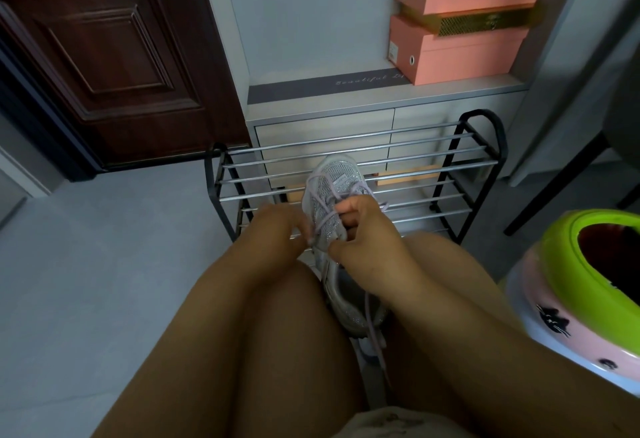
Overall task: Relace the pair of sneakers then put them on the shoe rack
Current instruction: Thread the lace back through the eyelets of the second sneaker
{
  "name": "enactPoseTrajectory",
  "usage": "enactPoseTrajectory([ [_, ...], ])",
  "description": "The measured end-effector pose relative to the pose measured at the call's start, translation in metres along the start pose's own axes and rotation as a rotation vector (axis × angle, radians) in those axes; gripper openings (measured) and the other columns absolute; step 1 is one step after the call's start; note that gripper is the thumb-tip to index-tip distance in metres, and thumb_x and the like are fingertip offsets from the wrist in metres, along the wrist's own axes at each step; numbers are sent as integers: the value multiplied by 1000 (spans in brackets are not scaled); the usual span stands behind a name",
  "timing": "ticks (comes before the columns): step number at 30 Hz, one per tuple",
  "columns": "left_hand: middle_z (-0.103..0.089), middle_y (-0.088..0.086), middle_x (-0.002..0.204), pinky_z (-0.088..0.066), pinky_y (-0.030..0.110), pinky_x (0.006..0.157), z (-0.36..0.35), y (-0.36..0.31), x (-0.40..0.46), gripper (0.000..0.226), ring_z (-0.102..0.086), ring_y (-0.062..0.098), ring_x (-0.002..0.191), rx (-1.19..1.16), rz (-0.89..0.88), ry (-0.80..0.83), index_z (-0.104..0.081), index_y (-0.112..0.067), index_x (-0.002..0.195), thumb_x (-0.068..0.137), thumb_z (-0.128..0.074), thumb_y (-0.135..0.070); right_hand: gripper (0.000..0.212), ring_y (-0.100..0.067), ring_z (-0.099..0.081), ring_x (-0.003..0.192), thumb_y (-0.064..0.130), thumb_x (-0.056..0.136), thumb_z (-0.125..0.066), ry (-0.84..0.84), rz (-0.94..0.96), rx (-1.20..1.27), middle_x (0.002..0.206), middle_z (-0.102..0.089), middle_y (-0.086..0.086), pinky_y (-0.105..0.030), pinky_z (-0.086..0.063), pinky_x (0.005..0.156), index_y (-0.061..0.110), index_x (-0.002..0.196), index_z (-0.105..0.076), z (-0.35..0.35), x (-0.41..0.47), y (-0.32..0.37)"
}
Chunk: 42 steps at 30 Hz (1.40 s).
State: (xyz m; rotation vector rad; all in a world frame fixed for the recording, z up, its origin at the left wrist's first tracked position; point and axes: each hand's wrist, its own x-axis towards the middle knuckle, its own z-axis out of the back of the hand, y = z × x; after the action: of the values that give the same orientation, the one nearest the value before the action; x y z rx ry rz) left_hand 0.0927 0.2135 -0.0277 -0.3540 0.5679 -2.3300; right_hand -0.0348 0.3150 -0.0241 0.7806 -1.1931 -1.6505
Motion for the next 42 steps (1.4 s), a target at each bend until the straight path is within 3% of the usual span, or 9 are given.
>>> enactPoseTrajectory([
  [4,-56,-12,86,-41,10,69,0,6,-2,9,-54,7,82,-93,65,39,-57,-21,85,88,-58,-13,41,-13,-62,89,1,77,-64,0,1,-3,89,-55,17,-29,-52,82,22,106,-44,2,0,0],
  [11,-65,1,81,-46,21,66,3,-4,-4,6,-60,8,71,-291,181,63,-64,-12,91,85,-64,-10,38,-13,-62,86,7,78,-66,-3,-4,-17,87,-56,14,-31,-52,81,21,106,-45,0,-1,3],
  [17,-55,7,68,-41,20,53,27,-28,-8,4,-44,11,56,-746,288,-6,-64,-4,89,87,-60,-5,11,-14,-55,63,36,78,-69,-78,120,-209,81,-60,-5,-27,-42,62,28,77,-61,-5,2,0],
  [20,-65,14,74,-43,20,52,35,-38,-12,13,-49,11,53,-865,244,15,-64,-3,96,83,-65,0,35,-18,-63,71,48,88,-56,-60,-37,68,73,-68,-5,-31,-47,70,28,60,-64,-4,1,13],
  [24,-69,15,72,-46,20,47,40,-46,-15,14,-58,10,51,-736,180,40,-64,0,89,77,-71,0,28,-30,-63,74,36,86,-62,-23,-136,445,76,-70,-15,-52,-52,80,15,71,-71,-3,2,18],
  [27,-70,6,67,-50,22,52,49,-37,-17,8,-60,12,55,-516,203,150,-69,-9,86,78,-73,-9,26,-11,-52,48,19,94,-53,-97,-150,596,54,-60,-1,-29,-47,51,14,73,-68,-1,2,18],
  [30,-72,8,72,-53,31,62,57,-22,-22,11,-62,19,61,-264,220,277,-72,-17,78,85,-67,-24,28,-6,-44,49,19,97,-48,-149,-120,699,57,-58,5,-21,-35,49,15,79,-68,5,6,16],
  [37,-66,-1,66,-49,17,50,54,-36,-17,19,-56,6,53,-907,213,-73,-68,-6,89,93,-52,-16,22,4,-48,50,20,86,-66,191,80,118,52,-55,16,-7,-37,54,28,66,-63,2,-3,20],
  [42,-68,-3,69,-50,16,53,53,-38,-16,15,-57,5,57,-1101,239,-111,-67,-9,94,89,-54,-14,25,2,-45,46,15,88,-64,112,132,88,49,-52,11,-7,-35,50,15,63,-64,5,0,21],
])
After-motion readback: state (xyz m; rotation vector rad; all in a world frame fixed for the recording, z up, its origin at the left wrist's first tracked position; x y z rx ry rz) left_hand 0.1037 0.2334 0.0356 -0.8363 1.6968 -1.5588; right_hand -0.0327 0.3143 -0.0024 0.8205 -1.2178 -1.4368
